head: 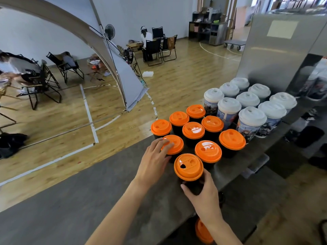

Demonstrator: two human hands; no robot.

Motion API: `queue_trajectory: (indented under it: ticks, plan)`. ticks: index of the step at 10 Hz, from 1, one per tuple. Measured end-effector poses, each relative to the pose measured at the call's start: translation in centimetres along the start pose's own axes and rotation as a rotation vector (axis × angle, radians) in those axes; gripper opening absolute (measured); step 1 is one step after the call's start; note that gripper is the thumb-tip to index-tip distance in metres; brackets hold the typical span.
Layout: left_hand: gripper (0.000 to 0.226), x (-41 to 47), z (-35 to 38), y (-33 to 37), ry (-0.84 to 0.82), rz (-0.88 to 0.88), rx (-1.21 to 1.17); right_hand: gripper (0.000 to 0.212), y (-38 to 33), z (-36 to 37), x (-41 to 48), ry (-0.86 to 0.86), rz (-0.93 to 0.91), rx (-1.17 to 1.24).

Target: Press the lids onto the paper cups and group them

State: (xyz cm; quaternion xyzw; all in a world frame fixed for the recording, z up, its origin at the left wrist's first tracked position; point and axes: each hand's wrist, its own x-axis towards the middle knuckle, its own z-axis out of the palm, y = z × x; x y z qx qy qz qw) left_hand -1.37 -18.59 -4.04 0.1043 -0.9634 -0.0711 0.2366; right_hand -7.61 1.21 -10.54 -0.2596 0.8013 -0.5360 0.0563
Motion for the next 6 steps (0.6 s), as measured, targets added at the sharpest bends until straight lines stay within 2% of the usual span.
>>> queue_trajectory:
  ticks: [2,4,5,6]
  plan:
    - [0.059,0.3,2.1,0.3,0.079,-0.030,0.044,0.068,0.0,0.4,0.4,0.011,0.022,-0.025]
    - [0.076,0.3,1.7,0.6,0.039,-0.012,0.084,0.074,-0.2,0.3,0.4,-0.009,0.032,-0.034]
    - [0.080,-0.4,1.5,0.8,0.081,-0.023,0.084,0.079,-0.1,0.1,0.3,-0.015,0.042,0.000]
    - [0.073,-2.7,1.0,1.2,0.154,-0.141,-0.001,0.077,-0.2,-0.2,-0.6,0.029,0.053,0.079]
